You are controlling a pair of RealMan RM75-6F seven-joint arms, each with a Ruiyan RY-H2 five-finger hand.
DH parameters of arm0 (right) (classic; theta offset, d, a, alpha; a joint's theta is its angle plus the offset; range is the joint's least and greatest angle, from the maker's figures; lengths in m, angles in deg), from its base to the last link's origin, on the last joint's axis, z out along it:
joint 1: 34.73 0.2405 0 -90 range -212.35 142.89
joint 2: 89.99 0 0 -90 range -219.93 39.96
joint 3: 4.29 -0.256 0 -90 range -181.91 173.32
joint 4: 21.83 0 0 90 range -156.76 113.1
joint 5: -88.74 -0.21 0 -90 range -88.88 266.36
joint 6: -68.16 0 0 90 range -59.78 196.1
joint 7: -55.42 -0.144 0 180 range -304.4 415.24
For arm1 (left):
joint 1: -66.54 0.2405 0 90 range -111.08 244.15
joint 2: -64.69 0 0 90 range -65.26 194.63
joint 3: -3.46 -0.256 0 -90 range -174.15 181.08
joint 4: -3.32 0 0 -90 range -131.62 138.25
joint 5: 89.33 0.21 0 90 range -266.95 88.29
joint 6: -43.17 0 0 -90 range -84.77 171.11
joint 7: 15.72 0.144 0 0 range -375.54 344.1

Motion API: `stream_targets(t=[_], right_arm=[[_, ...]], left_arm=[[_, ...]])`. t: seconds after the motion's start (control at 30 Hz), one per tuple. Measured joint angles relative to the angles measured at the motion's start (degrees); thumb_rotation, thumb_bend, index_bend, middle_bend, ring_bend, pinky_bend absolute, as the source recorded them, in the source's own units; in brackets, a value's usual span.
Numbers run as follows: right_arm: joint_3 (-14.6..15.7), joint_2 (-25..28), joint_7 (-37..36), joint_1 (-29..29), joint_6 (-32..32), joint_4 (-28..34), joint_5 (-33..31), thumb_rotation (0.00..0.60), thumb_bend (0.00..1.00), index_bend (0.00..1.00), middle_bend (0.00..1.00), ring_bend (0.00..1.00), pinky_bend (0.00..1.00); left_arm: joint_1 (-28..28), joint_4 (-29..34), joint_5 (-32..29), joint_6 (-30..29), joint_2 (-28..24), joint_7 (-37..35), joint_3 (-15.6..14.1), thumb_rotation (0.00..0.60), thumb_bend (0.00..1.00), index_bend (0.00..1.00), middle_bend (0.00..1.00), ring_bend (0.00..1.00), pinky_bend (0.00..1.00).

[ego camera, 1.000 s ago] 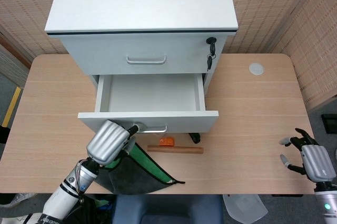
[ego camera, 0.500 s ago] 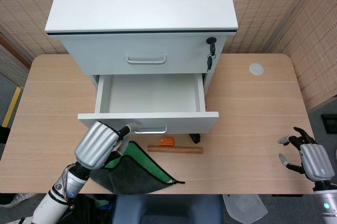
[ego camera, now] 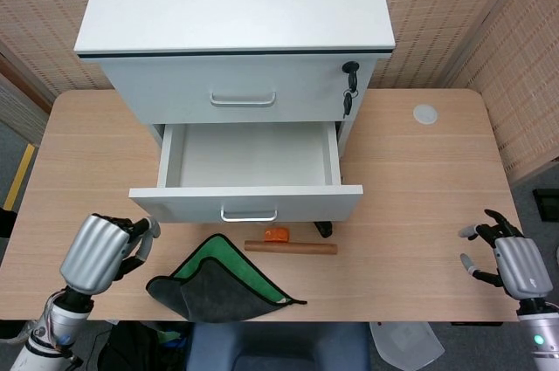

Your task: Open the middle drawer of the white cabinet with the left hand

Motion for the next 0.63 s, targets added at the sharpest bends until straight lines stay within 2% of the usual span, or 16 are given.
stream_targets(t=[0.2,0.3,0.47,0.63], right_arm=[[0.1,0.6,0.3,0.0,-0.5,0.8,0.8,0.6,0.27,0.4,0.44,0.27,0.28],[0.1,0.9,0.4,-0.1,-0.7,1.1,0.8,0.6,0.27,0.4,0.44,0.27,0.28],[0.2,1.1,0.9,-0.1,-0.4,1.4,0.6,0.6,0.27,0.4,0.44,0.27,0.28],[0.2,1.4,1.3,0.2,-0.4,2.1,1.2,0.6,0.27,0.4,0.44,0.27,0.28]], left_arm=[[4.1,-7.1,-4.3,-0.9,0.0,-2.3,-1.5,0.6,0.6,0.74,0.88,0.82,0.98],[6.2,-10.7,-8.3,-1.3,0.6,-2.8,-1.6,0.6,0.6,0.69,0.83,0.76,0.93],[9.8,-16.6,-14.6,-1.2,2.5,-4.6,-1.7,0.6,0.4,0.44,0.61,0.56,0.64],[13.0,-21.0,-19.1,-1.1,5.2,-7.0,-1.2,0.6,0.32,0.34,0.45,0.42,0.47]])
